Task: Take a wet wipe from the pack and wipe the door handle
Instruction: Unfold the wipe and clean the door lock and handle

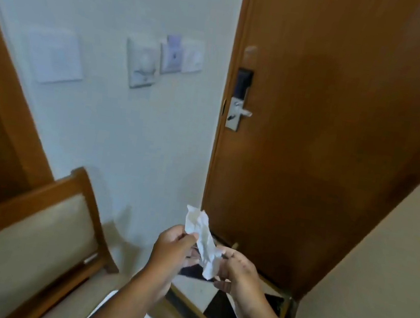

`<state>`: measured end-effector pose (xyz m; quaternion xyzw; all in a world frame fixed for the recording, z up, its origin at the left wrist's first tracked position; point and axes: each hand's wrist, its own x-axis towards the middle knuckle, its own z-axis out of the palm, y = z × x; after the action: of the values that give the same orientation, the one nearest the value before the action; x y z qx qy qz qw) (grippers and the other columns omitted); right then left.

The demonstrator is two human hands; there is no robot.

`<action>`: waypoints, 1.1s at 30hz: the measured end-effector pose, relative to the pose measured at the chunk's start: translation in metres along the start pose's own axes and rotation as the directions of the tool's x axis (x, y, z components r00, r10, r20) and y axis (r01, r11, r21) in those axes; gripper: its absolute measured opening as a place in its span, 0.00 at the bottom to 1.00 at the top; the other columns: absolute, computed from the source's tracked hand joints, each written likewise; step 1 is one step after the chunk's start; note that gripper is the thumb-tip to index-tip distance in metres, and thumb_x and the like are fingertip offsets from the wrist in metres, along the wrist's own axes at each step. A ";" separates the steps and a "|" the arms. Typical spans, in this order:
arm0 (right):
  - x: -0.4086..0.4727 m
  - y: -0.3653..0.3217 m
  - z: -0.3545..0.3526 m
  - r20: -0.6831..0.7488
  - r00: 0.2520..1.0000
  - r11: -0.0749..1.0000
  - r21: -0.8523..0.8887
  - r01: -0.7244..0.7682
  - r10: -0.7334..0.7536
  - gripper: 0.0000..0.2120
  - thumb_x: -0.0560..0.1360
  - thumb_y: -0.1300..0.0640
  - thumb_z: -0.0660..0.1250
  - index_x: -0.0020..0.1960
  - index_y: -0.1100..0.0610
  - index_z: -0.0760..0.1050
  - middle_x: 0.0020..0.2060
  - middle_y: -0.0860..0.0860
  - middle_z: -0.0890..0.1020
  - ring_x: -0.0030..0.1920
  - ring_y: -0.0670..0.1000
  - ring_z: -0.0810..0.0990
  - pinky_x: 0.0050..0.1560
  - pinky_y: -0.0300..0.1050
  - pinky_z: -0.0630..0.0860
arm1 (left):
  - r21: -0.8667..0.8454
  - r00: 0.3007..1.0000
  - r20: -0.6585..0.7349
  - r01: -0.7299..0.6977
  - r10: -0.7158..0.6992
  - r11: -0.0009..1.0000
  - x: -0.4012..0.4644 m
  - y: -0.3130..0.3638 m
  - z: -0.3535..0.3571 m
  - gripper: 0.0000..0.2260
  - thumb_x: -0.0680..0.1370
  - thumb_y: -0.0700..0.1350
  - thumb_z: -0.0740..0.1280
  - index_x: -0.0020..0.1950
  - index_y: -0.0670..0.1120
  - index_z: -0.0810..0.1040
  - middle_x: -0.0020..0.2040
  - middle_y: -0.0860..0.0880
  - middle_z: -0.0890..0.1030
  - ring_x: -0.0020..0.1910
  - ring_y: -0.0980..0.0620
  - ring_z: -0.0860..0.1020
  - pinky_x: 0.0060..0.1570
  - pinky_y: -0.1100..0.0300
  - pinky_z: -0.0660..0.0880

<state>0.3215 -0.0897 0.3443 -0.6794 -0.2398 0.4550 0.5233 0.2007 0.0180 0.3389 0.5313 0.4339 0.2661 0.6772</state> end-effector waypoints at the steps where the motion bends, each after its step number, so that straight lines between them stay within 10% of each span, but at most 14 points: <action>1: 0.000 -0.010 -0.010 -0.018 0.999 0.997 0.060 0.052 -0.051 0.11 0.78 0.58 0.60 0.54 0.52 0.80 0.45 0.53 0.87 0.45 0.54 0.84 0.47 0.50 0.79 | 0.067 0.999 0.014 -0.047 0.046 0.997 0.000 0.008 0.009 0.08 0.79 0.45 0.65 0.47 0.52 0.84 0.41 0.49 0.88 0.41 0.51 0.86 0.37 0.59 0.81; 9: 0.034 -0.075 -0.081 0.006 0.930 0.926 -0.095 0.366 -0.367 0.08 0.76 0.55 0.69 0.41 0.57 0.84 0.38 0.60 0.86 0.36 0.57 0.83 0.37 0.50 0.77 | 0.334 0.974 0.087 -0.226 0.209 0.915 0.034 0.076 0.083 0.11 0.76 0.42 0.66 0.37 0.53 0.82 0.34 0.51 0.86 0.31 0.55 0.82 0.30 0.64 0.77; 19: 0.094 -0.117 -0.201 -0.276 0.921 0.911 0.232 0.341 -0.275 0.13 0.80 0.57 0.63 0.44 0.66 0.76 0.24 0.54 0.75 0.24 0.50 0.71 0.27 0.44 0.70 | 0.020 0.969 -0.213 -0.121 0.123 0.992 0.114 0.114 0.147 0.10 0.80 0.40 0.60 0.47 0.43 0.81 0.37 0.39 0.84 0.32 0.45 0.85 0.32 0.54 0.81; 24: 0.126 -0.132 -0.219 -0.290 0.920 0.874 0.331 0.355 -0.264 0.10 0.80 0.54 0.62 0.50 0.60 0.78 0.39 0.54 0.82 0.34 0.50 0.77 0.34 0.45 0.76 | -0.194 0.981 -0.194 -0.013 -0.025 0.981 0.149 0.124 0.151 0.08 0.82 0.42 0.59 0.55 0.44 0.77 0.46 0.38 0.84 0.37 0.42 0.87 0.34 0.53 0.83; 29: 0.166 -0.151 -0.219 -0.196 0.939 0.858 0.386 0.338 -0.282 0.10 0.80 0.55 0.61 0.55 0.58 0.78 0.48 0.60 0.85 0.42 0.52 0.80 0.38 0.47 0.76 | 0.114 0.970 -0.193 -0.124 0.145 0.986 0.185 0.134 0.170 0.17 0.79 0.38 0.66 0.65 0.52 0.70 0.70 0.46 0.73 0.63 0.46 0.76 0.62 0.48 0.74; 33: 0.215 -0.186 -0.226 -0.044 0.950 0.884 0.354 0.305 -0.309 0.11 0.80 0.55 0.61 0.58 0.59 0.77 0.49 0.60 0.84 0.47 0.56 0.82 0.40 0.47 0.78 | 0.237 0.953 0.039 -0.300 0.300 0.924 0.224 0.165 0.193 0.23 0.76 0.59 0.69 0.69 0.65 0.67 0.71 0.61 0.64 0.73 0.55 0.61 0.73 0.46 0.62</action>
<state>0.6470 0.0342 0.4463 -0.5234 -0.2611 0.4069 0.7016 0.4932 0.1561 0.4388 0.6696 0.3760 0.3115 0.5596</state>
